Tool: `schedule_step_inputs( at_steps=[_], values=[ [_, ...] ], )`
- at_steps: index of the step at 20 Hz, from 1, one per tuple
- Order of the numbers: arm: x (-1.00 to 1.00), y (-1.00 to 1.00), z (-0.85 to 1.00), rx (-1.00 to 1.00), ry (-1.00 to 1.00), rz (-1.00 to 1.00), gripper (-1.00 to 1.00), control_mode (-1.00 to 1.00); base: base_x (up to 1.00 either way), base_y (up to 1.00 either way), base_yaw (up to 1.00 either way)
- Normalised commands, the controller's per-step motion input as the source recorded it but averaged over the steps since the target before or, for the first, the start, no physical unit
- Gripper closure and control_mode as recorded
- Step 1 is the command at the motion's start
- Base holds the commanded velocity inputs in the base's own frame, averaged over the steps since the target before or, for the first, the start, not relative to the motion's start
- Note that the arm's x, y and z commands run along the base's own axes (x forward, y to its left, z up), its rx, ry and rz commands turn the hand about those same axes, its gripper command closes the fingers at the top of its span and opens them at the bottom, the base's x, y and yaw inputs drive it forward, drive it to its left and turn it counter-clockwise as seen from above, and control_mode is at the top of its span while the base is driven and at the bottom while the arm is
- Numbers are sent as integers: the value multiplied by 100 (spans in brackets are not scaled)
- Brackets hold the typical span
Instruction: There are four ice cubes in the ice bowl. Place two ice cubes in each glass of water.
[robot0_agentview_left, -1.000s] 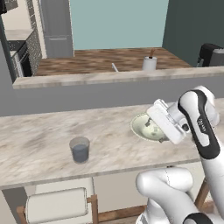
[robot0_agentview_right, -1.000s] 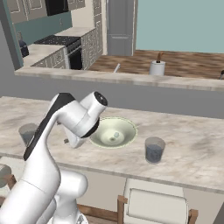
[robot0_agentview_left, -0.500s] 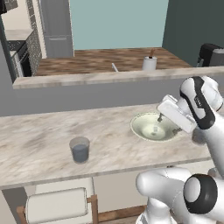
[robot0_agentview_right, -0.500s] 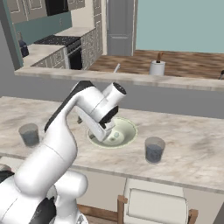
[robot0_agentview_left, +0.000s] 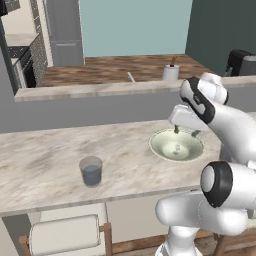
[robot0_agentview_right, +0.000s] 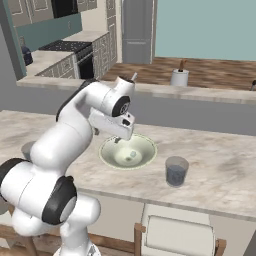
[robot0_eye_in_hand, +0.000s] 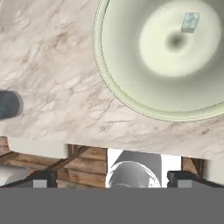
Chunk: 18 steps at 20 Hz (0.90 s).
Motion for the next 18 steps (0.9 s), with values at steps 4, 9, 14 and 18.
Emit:
schedule_step_inputs(
  at_steps=[4,9,14,18],
  values=[
    [-12,-4,-42,-23,-49,25,-100,-100,0,0,0],
    [-22,0,-45,-9,-47,4,-100,-100,0,0,0],
    [15,-1,-6,1,-9,-11,-100,-100,0,0,0],
    [44,-7,0,0,24,-14,-100,-100,0,0,0]
  ],
)
